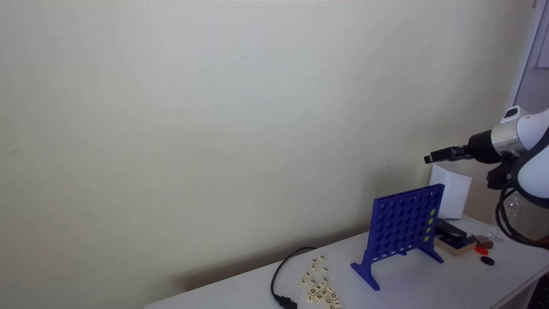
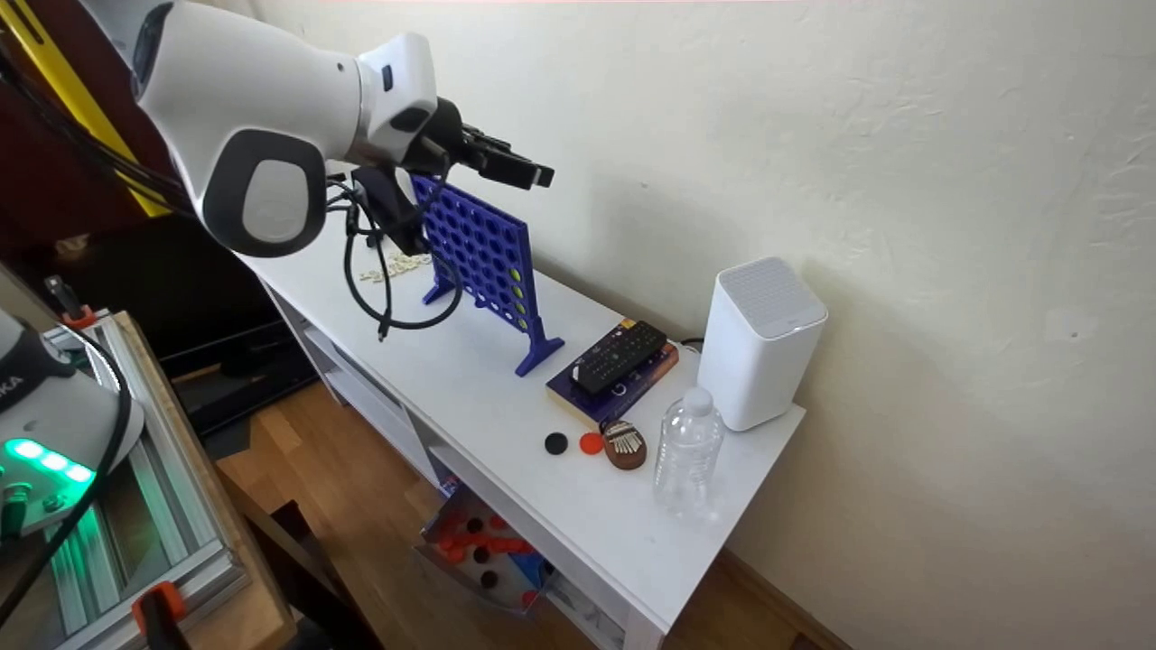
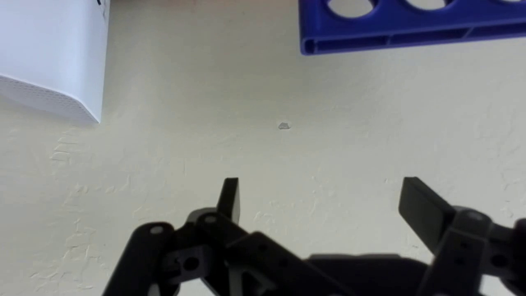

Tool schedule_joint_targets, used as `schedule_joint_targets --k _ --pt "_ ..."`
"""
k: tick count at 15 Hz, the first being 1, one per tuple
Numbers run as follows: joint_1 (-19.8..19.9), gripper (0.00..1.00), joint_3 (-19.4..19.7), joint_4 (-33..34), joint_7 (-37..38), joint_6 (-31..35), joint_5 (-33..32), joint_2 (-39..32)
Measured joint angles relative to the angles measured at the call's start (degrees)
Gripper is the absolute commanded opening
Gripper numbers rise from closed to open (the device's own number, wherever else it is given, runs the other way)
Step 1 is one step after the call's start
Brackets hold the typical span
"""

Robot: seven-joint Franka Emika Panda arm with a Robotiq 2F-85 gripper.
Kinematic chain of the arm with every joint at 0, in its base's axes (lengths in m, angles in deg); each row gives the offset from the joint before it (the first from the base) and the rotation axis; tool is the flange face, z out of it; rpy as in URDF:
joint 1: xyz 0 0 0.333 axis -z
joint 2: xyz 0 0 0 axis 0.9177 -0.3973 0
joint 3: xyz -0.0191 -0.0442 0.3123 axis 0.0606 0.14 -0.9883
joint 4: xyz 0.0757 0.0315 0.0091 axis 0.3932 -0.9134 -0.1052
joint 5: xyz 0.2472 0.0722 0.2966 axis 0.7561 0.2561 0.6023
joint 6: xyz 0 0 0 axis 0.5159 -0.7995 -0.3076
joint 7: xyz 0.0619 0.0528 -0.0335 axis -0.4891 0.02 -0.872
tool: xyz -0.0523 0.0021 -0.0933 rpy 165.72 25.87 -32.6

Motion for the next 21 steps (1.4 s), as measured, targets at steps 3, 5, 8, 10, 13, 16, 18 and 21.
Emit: schedule_joint_targets --k 3,5,8,10,13,16,18,21 --pt "-5.2 1.00 3.7 0.0 1.8 -7.6 0.0 4.3" --pt "-7.9 1.00 4.9 0.0 2.3 -14.2 0.0 7.7" --pt "-11.0 1.00 5.6 0.0 2.7 -25.0 0.4 13.5" --pt "-12.2 1.00 5.2 0.0 2.6 -33.2 1.0 18.1" --pt "-13.5 1.00 4.3 0.0 1.6 -45.7 3.7 25.3" --pt "-10.8 1.00 -0.1 0.0 3.1 -57.2 3.1 32.1" --pt "-10.9 1.00 -2.3 0.0 5.1 -63.4 2.9 35.3" --pt "-12.9 1.00 -3.4 -0.1 7.2 -70.5 3.5 37.6"
